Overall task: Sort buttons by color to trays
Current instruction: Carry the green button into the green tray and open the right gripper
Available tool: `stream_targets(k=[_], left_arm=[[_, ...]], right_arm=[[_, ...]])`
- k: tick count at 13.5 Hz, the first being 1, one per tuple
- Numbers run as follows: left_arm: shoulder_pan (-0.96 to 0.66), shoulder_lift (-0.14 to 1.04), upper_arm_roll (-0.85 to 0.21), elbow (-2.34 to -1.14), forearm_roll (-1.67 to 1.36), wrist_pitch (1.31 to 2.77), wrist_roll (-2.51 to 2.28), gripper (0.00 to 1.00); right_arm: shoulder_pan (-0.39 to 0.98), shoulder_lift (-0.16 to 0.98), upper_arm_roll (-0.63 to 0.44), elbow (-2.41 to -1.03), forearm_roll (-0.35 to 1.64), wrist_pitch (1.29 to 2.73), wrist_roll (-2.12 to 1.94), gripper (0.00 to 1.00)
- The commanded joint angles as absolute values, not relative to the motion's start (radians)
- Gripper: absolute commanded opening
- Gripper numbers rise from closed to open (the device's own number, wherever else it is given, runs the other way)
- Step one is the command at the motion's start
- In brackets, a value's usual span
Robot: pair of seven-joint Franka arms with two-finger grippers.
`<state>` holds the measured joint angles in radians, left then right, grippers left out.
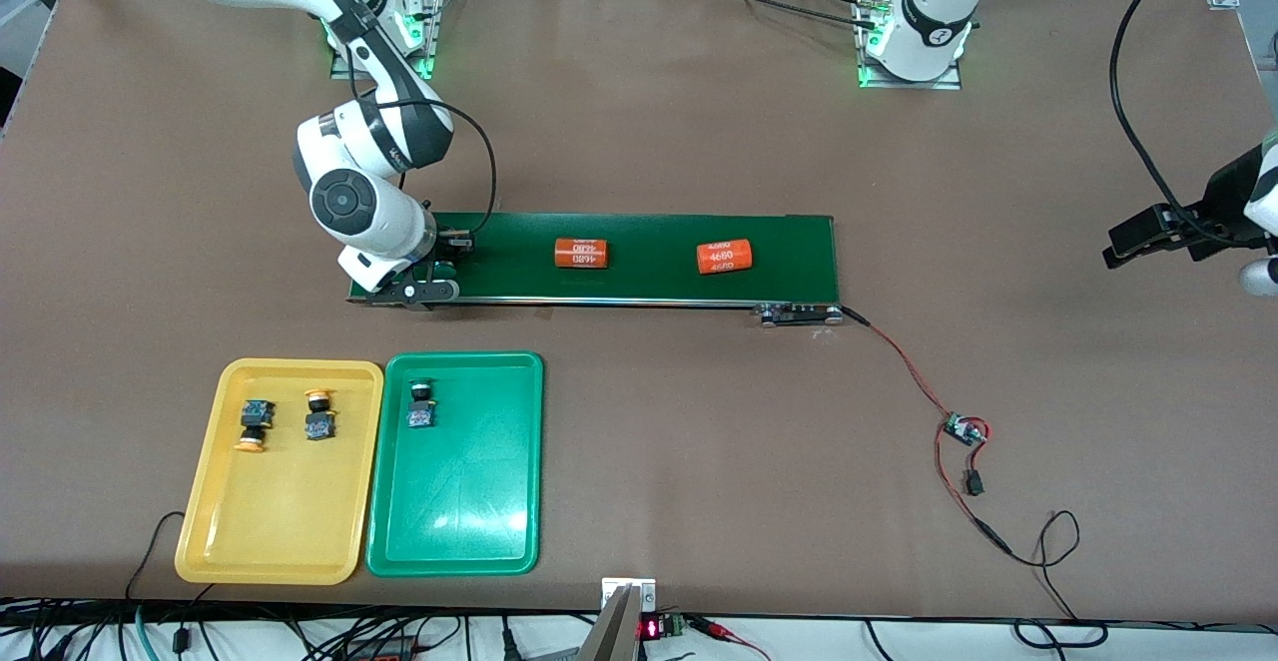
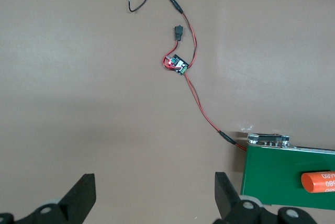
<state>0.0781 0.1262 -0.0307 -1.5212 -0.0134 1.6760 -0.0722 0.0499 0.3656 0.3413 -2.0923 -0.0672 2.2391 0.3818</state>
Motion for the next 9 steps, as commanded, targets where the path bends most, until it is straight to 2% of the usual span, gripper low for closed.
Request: stream_targets(k=[1,4,9], left_arm=[[0.092,0.098,-0.032,-1.551,-0.035,1.684,-0.061,1.0],[0.089,0.098,-0.035,-1.559,-0.035,1.684,-0.129,1.0],[0.089,0.103,-0.035,-1.543,-0.035,1.678,-0.12,1.0]], right_arm=[[0.035,0.35,0.348,-2.01,-0.055,2.143,0.357,0.11],[0.037,0.351,0.348,-1.858,-0.058,2.056,0.353,0.11],[0.034,0.441,0.345,-1.656,-0.071,2.062,0.301,0.12]])
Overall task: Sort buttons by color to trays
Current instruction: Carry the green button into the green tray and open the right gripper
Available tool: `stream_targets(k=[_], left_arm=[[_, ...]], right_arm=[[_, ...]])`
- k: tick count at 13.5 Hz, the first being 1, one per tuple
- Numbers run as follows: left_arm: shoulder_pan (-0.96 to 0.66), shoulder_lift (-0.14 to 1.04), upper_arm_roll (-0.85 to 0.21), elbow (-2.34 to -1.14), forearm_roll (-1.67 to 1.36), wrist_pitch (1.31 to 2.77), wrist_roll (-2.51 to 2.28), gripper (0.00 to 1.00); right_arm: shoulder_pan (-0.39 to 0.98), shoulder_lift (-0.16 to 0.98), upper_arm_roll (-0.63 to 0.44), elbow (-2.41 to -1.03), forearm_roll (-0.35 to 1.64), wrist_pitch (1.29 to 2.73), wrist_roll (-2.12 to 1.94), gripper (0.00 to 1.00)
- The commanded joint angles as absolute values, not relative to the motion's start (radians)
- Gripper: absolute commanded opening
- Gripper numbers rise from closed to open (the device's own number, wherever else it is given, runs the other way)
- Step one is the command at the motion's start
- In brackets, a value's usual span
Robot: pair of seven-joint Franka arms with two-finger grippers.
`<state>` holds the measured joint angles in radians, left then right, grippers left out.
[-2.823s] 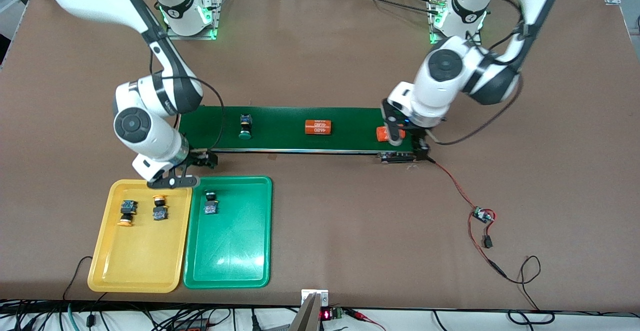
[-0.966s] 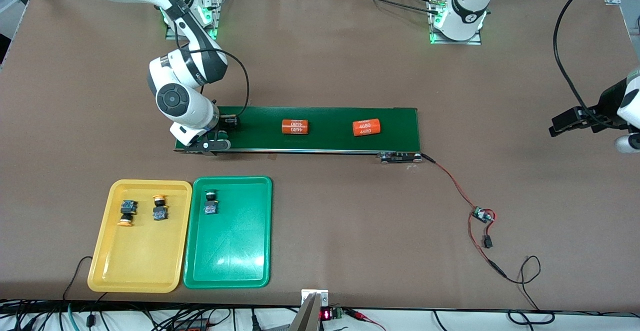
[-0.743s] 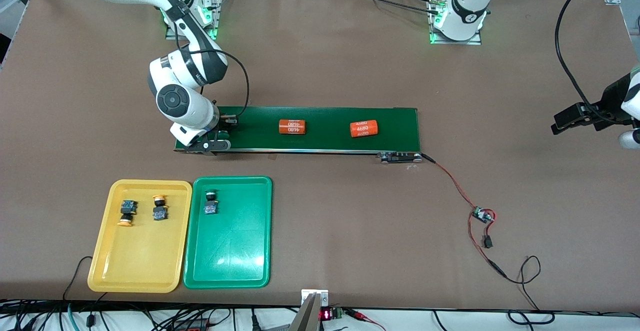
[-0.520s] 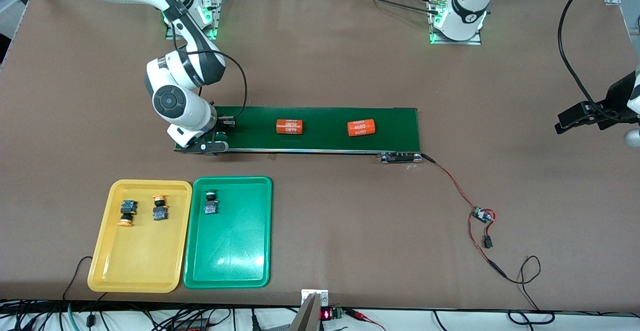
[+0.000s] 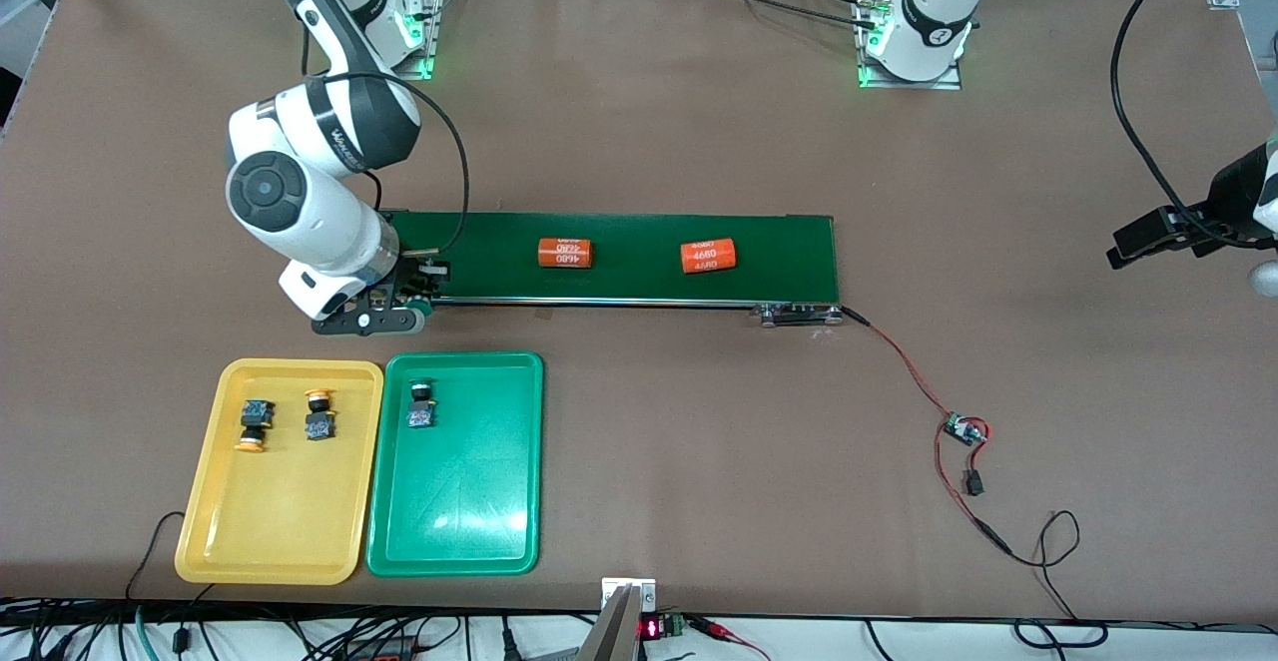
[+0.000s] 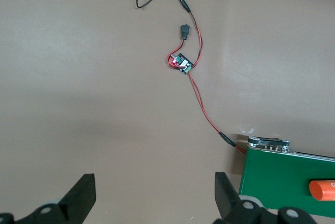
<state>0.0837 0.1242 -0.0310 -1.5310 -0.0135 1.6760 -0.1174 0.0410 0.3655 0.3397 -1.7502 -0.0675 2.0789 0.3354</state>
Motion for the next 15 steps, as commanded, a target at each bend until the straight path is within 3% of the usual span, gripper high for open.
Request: stream_targets(k=[1,7,13,15], left_arm=[[0.089,0.104,-0.035,-1.536,-0.037,1.678,-0.126,1.0],[0.086,0.095,-0.052,-1.519,-0.031,1.599,-0.118,1.0],[0.087,0.086,-0.051,-1.526,-0.02,1.605,-0.097,1.0],[0.09,0.086,-0.049,-1.526,-0.02,1.606,-0.097,1.0]], right_arm=[[0.032,0.466,0.344,-1.625,-0.074,2.062,0.296,0.12],[0.067,0.682,0.278,-1.379,-0.072,2.121,0.242,0.12],[0.106,0.827,0.239,-1.361,-0.081,2.394,0.209,0.12],[0.113,0.842,0.239,-1.359,-0.087,2.421,0.212,0.13]])
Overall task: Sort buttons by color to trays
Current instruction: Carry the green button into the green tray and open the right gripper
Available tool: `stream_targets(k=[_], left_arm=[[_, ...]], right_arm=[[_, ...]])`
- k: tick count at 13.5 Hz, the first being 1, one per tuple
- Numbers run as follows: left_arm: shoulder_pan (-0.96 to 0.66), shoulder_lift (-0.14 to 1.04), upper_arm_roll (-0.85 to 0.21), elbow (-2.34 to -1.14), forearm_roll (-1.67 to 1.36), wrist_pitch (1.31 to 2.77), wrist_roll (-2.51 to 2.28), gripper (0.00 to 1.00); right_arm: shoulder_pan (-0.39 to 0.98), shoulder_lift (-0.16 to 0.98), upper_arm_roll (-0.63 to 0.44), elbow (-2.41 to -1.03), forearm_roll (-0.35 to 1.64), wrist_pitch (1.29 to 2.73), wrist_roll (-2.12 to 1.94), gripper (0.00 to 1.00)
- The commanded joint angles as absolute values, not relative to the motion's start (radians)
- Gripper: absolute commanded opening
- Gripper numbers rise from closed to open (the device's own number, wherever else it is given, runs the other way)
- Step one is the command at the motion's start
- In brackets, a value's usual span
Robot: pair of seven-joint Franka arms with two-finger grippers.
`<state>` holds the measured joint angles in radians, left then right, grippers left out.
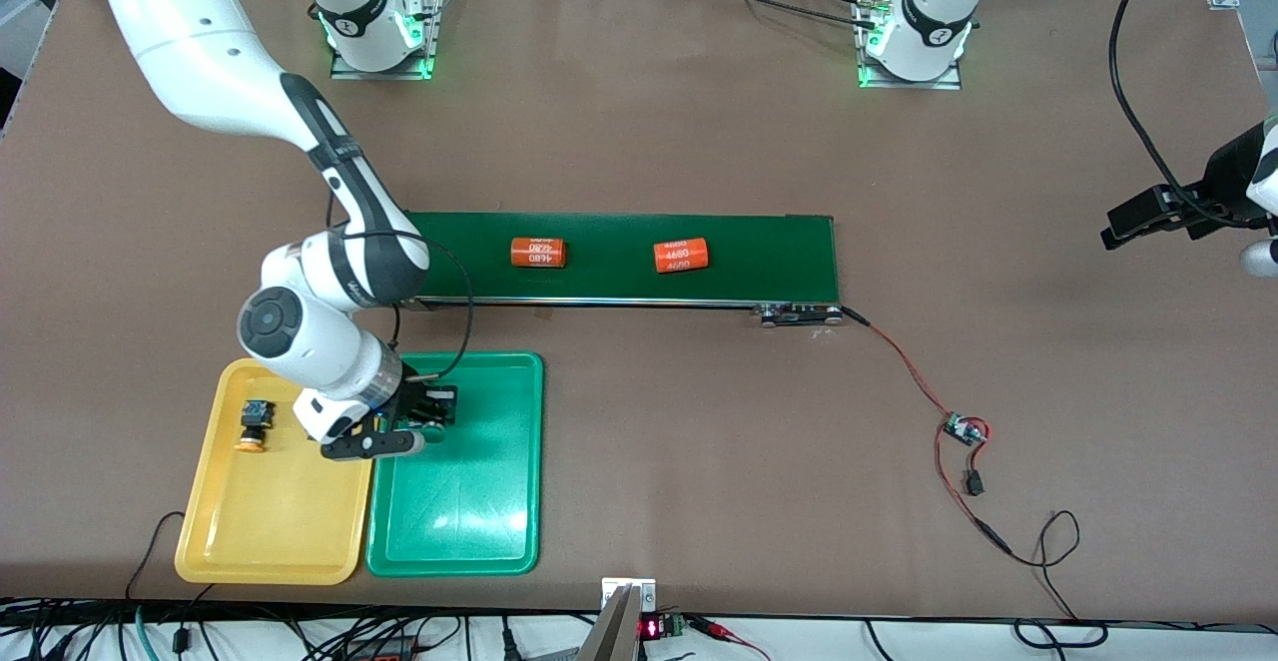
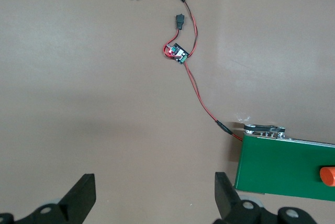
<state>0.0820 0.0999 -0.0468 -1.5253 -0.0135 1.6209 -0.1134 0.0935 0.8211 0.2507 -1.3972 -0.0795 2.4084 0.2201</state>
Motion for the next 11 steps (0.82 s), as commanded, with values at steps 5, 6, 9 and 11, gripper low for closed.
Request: stream_targets(k=[5,6,9,11], left_arm=[[0.091,0.081,-0.049,-1.531,-0.021,1.606,-0.097,1.0],[0.091,0.081,-0.049,-1.532,-0.021,1.606,-0.097,1.0],[0.091,0.081,-0.049,-1.531,-0.021,1.608,-0.097,1.0],[0.091,0.084,-0.049,-1.531,-0.021,1.614,-0.097,1.0]], right_arm=[[0.12,0.853,0.238,-1.367,-0.086,2.433,0.221,0.88],[0.121,0.85,0.238,-1.367,-0.086,2.433,0.221,0.95],[0.121,0.835,0.226,-1.37,-0.083,2.431,0.21,1.0],[0.126,0.795,0.196,-1.377,-0.083,2.412,0.206,1.0]])
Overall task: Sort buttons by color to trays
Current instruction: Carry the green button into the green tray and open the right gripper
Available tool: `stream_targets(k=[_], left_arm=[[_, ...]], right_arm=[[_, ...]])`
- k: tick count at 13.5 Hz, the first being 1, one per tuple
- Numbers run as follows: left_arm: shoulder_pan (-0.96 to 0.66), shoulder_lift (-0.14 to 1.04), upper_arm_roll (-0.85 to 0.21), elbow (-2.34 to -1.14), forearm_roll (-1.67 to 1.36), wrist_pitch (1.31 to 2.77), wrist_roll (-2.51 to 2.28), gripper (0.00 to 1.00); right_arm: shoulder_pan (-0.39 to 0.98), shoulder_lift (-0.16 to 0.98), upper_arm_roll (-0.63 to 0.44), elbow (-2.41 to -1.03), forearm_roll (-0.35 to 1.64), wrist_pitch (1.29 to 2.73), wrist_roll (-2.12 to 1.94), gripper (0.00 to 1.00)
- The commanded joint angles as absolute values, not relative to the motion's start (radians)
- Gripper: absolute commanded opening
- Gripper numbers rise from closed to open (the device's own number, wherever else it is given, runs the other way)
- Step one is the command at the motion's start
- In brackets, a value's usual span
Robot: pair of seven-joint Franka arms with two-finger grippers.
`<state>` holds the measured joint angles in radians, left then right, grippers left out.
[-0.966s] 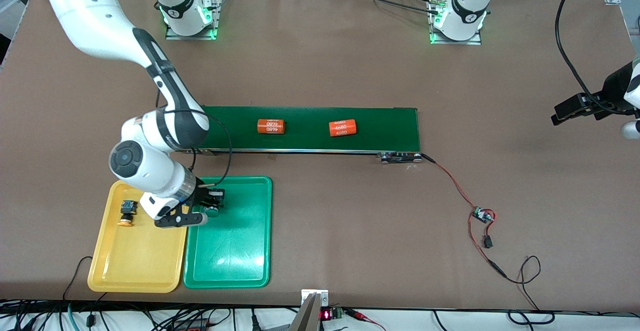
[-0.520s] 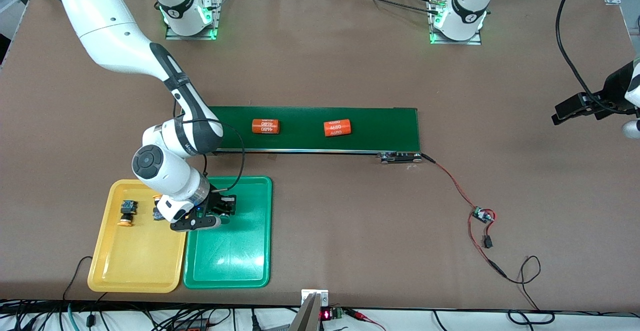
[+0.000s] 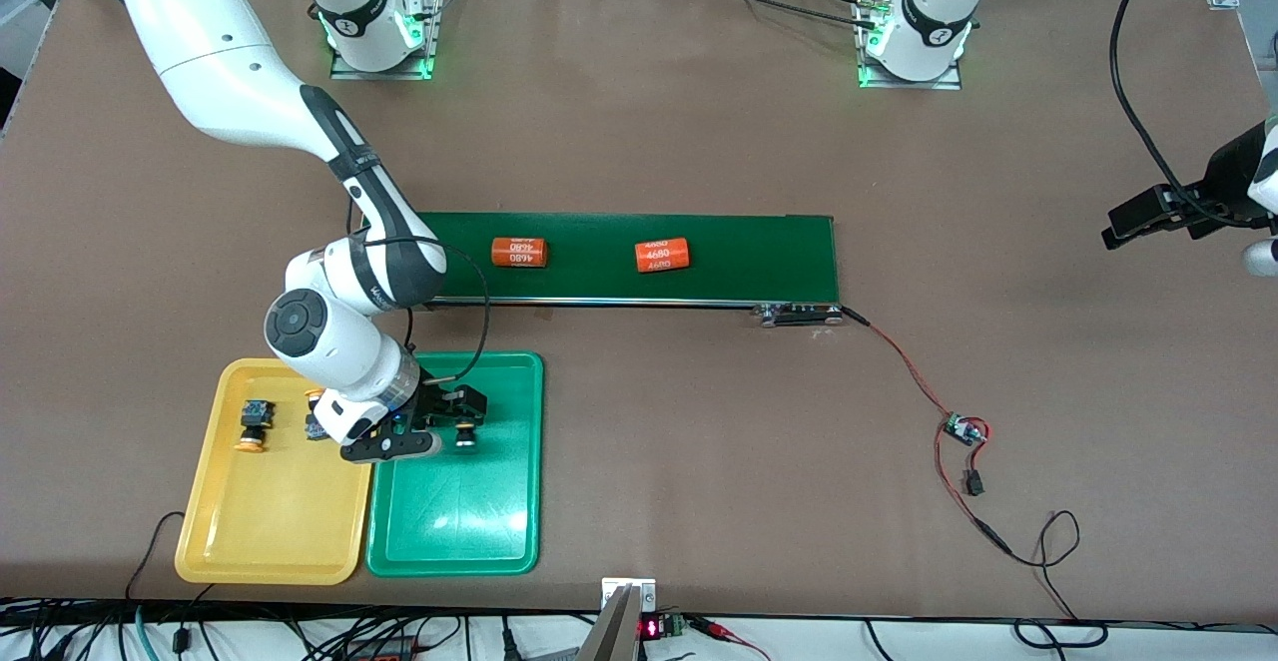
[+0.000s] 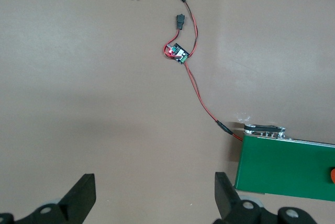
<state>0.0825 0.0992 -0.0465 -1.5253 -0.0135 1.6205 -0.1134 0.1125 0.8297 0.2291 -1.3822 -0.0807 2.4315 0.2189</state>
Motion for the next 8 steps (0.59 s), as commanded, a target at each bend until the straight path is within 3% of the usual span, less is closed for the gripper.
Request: stream_targets(k=[1,3,8], left_arm=[[0.091,0.084,-0.049,-1.532,-0.021,1.615,-0.097,1.0],[0.092,0.087,-0.048,-1.534,-0.023,1.617,-0.097,1.0],[0.091,0.083,-0.049,-1.536,-0.02,1.628,-0.097,1.0]], right_arm=[[0.126,0.755,0.193,-1.399,-0.083,2.393,0.207,1.0],[0.103,0.656,0.192,-1.442,-0.084,2.317,0.204,1.0],[-0.001,0.428,0.192,-1.453,-0.086,1.967,0.166,1.0]])
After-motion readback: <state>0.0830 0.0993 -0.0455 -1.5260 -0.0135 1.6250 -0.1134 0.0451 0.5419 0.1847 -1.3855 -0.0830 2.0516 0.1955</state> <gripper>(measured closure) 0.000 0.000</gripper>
